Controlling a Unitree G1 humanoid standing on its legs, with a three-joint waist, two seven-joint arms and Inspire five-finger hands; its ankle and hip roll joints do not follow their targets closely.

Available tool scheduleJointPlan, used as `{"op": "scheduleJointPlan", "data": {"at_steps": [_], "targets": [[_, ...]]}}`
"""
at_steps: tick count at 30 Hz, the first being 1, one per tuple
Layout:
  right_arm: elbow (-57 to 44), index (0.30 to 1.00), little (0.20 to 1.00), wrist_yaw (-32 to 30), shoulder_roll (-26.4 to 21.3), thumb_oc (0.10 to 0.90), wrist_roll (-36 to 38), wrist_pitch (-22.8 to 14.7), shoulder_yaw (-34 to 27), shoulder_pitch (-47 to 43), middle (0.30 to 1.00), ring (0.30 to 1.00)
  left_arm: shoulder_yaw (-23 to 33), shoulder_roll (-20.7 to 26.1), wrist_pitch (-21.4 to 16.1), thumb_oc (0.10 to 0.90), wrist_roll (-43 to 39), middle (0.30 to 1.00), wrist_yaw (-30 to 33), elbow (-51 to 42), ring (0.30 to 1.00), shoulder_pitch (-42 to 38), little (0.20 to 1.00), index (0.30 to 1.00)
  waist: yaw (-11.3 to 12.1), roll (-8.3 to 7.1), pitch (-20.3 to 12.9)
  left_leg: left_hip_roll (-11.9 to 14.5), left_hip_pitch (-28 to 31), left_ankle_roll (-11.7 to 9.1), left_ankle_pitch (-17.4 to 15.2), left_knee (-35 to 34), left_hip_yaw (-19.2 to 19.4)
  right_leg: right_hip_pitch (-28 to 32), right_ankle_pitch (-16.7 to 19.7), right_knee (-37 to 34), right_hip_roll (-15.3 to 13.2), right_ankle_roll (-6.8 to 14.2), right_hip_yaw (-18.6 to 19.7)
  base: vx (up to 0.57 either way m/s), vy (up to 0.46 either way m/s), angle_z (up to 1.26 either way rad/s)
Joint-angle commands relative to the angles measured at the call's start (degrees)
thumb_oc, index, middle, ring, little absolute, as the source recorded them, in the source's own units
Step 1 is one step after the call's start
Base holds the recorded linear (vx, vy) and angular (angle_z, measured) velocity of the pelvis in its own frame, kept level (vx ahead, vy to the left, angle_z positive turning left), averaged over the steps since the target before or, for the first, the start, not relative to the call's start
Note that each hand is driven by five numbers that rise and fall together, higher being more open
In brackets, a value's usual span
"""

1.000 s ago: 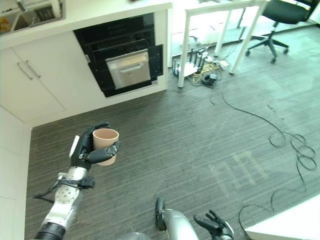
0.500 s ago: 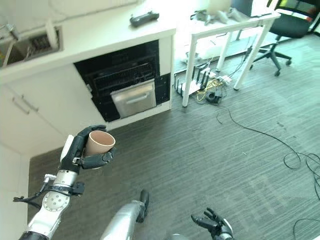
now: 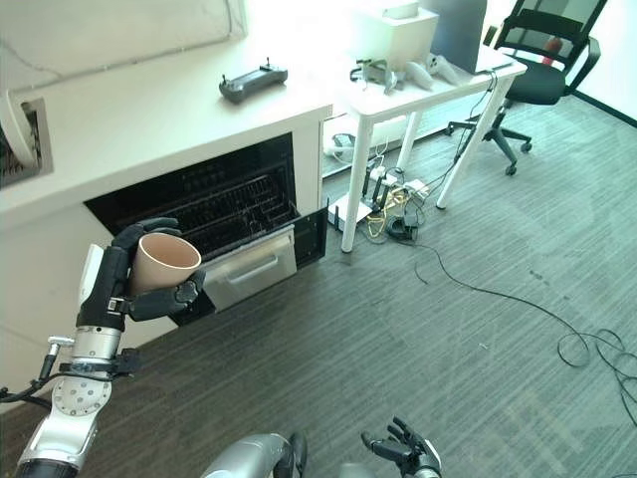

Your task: Place the dishes in the dishwasher.

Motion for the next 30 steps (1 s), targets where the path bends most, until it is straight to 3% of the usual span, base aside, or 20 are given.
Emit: {"op": "scheduleJointPlan", "data": {"at_steps": [1,2,3,4,7,8,10,12,13,14,18,20,21,23,24,25,28,30], "targets": [[-2.9,0.900,0.900,1.6,-2.2,0.800,-1.1,-5.5,0.9,-1.2,0.900,0.900,1.3,4.9,-3.6,0.400,1.2,0.300,6.8,-7.1,0.300,-7.8,0.300,0.300,-0.9,2.14,-1.6,2.5,4.3,-0.1,-2.9,-8.3,-8.8,7.0,6.5,-37.9,4.5,0.8,-1.1,0.24,-0.490,0.57],[-3.2,0.900,0.900,1.8,-2.6,0.800,-0.5,-5.3,0.9,-1.9,0.900,0.900,0.8,5.8,-3.5,0.400,2.1,0.300,8.5,-6.9,0.300,-8.9,0.300,0.300,-1.5,2.01,-1.1,2.9,5.2,-0.6,-4.0,-8.3,-10.3,7.7,8.2,-46.4,4.1,1.7,1.3,0.25,-0.517,0.87],[-3.0,0.900,0.900,2.0,-2.7,0.800,-0.8,-4.8,0.5,-2.7,0.900,0.900,0.3,7.4,-3.4,0.400,2.8,0.300,10.8,-6.0,0.300,-10.2,0.300,0.300,-2.4,1.59,-0.8,4.0,5.9,-1.1,-5.0,-8.3,-11.4,6.5,10.4,-48.8,3.6,2.9,5.8,0.28,-0.583,0.99],[-2.9,0.900,0.900,2.0,-3.0,0.800,-0.7,-4.0,0.5,-3.2,0.900,0.900,0.3,8.1,-3.6,0.400,3.1,0.300,11.8,-5.1,0.300,-10.8,0.300,0.300,-2.6,1.38,-0.9,5.2,5.9,-1.8,-5.0,-8.3,-11.7,6.6,9.4,-48.8,4.1,3.3,7.5,0.31,-0.652,1.24],[-3.0,0.900,0.900,1.0,-3.6,0.800,-1.6,-1.7,0.8,-3.3,0.900,0.900,0.9,8.0,-2.6,0.400,6.0,0.300,14.6,-6.4,0.300,-9.7,0.300,0.300,-1.4,0.14,-1.9,9.1,6.0,-5.0,-4.1,-8.3,-11.8,9.1,5.3,-48.8,4.5,2.7,4.4,0.25,-0.602,0.81],[-3.3,0.900,0.900,-0.8,-3.8,0.800,-2.9,-1.4,1.2,-3.5,0.900,0.900,1.8,7.6,-0.7,0.400,10.6,0.300,17.3,-8.9,0.300,-8.7,0.300,0.300,-0.9,-0.18,-2.0,11.9,5.5,-6.6,-3.0,-8.3,-9.4,10.6,3.3,-48.8,4.7,1.1,1.3,0.16,-0.589,0.65],[-2.7,0.900,0.900,-1.8,-3.9,0.800,-0.3,-2.0,0.5,-3.1,0.900,0.900,2.5,7.2,-0.3,0.400,10.5,0.300,16.1,-10.9,0.300,-8.7,0.300,0.300,-1.0,-0.45,-2.2,13.1,4.7,-7.3,-1.8,-8.3,-6.8,11.3,2.2,-48.8,4.8,0.0,-1.0,0.05,-0.426,0.57],[-2.1,0.900,0.900,-2.0,-4.0,0.800,0.9,-3.2,-0.8,-2.0,0.900,0.900,2.3,7.0,0.3,0.400,9.2,0.300,14.4,-12.8,0.300,-9.7,0.300,0.300,-2.0,-0.60,-2.4,14.7,3.7,-8.3,-0.2,-8.3,-0.7,12.1,1.2,-48.8,4.7,-1.1,-4.9,0.00,-0.310,1.03],[-1.8,0.900,0.900,-2.4,-4.0,0.800,1.8,-3.5,-1.9,-1.2,0.900,0.900,1.4,6.7,-0.2,0.400,7.4,0.300,13.0,-13.0,0.300,-10.8,0.300,0.300,-3.1,-0.51,-2.6,15.7,3.9,-9.2,-0.5,-8.3,4.4,13.0,-0.1,-48.8,4.5,-1.0,-7.1,0.02,-0.210,1.46],[-1.7,0.900,0.900,-2.4,-4.0,0.800,2.1,-3.6,-2.2,-1.0,0.900,0.900,1.1,6.7,-0.2,0.400,6.8,0.300,12.5,-13.0,0.300,-11.3,0.300,0.300,-3.4,-0.55,-2.7,15.8,3.8,-9.5,-0.3,-8.3,5.6,13.1,-0.3,-48.8,4.3,-1.1,-7.8,0.05,-0.153,1.55],[-0.7,0.900,0.900,-3.6,-3.2,0.800,3.0,-3.0,-3.0,0.3,0.900,0.900,-1.9,4.1,0.7,0.400,4.8,0.300,8.9,-12.8,0.300,-14.4,0.300,0.300,-4.3,0.04,-3.9,10.2,4.0,-7.8,-2.8,-8.3,9.4,14.2,-1.2,-48.8,5.3,-0.9,-10.0,0.09,-0.031,0.71],[-0.7,0.900,0.900,-4.7,-2.2,0.800,1.1,-3.3,-1.8,0.4,0.900,0.900,-1.9,3.1,0.7,0.400,5.5,0.300,8.2,-13.7,0.300,-13.0,0.300,0.300,-3.2,0.88,-4.4,7.4,2.7,-6.6,-2.4,-8.3,6.3,13.9,-0.3,-48.8,7.3,-0.9,-10.0,0.13,0.127,0.07],[-1.2,0.900,0.900,-5.1,-1.6,0.800,1.3,-3.5,-1.4,-0.3,0.900,0.900,-0.4,3.0,-1.6,0.400,7.7,0.300,8.7,-14.4,0.300,-10.0,0.300,0.300,-1.9,2.29,-4.6,7.4,2.3,-5.4,-3.6,-8.3,3.4,15.0,0.8,-47.8,9.5,-0.6,-10.7,0.15,0.191,-0.19],[-2.5,0.900,0.900,-4.8,-1.4,0.800,1.3,-2.9,-1.6,-0.2,0.900,0.900,-0.1,3.7,-1.1,0.400,8.6,0.300,9.6,-14.9,0.300,-9.4,0.300,0.300,-1.9,2.17,-3.8,6.7,2.7,-3.7,-4.1,-8.3,2.9,12.0,1.8,-38.2,8.0,0.6,-10.3,0.11,0.126,-0.71],[-3.1,0.900,0.900,-4.7,-1.2,0.800,0.6,-2.9,-1.8,0.1,0.900,0.900,-0.3,4.5,-0.7,0.400,8.4,0.300,10.5,-14.6,0.300,-9.8,0.300,0.300,-2.3,1.98,-3.1,5.7,3.0,-2.2,-4.4,-8.3,1.2,8.6,2.9,-29.7,6.8,1.2,-8.4,0.05,0.054,-0.62],[-3.0,0.900,0.900,-4.6,-1.2,0.800,0.5,-3.0,-1.8,0.2,0.900,0.900,-0.5,4.7,-0.7,0.400,8.4,0.300,10.9,-14.2,0.300,-10.0,0.300,0.300,-2.5,1.70,-2.9,5.3,3.0,-1.8,-4.5,-8.3,0.9,7.6,2.8,-27.7,6.4,1.3,-7.7,0.06,0.001,-0.20],[-2.4,0.900,0.900,-4.6,-1.6,0.800,0.6,-3.1,-1.9,0.6,0.900,0.900,-1.2,5.9,-0.6,0.400,7.4,0.300,11.2,-13.2,0.300,-12.2,0.300,0.300,-3.2,1.66,-2.4,5.3,3.6,-1.2,-4.6,-8.3,-0.5,7.2,3.7,-31.3,4.8,1.5,-5.9,0.06,-0.103,0.35],[-1.2,0.900,0.900,-4.1,-2.4,0.800,1.2,-2.4,-2.6,0.1,0.900,0.900,-1.9,7.2,0.2,0.400,6.2,0.300,11.0,-12.4,0.300,-14.4,0.300,0.300,-3.6,1.80,-2.6,6.3,4.0,-1.9,-4.7,-8.3,-1.7,9.7,5.0,-43.5,3.5,1.9,-3.5,0.12,-0.417,0.48]]}}
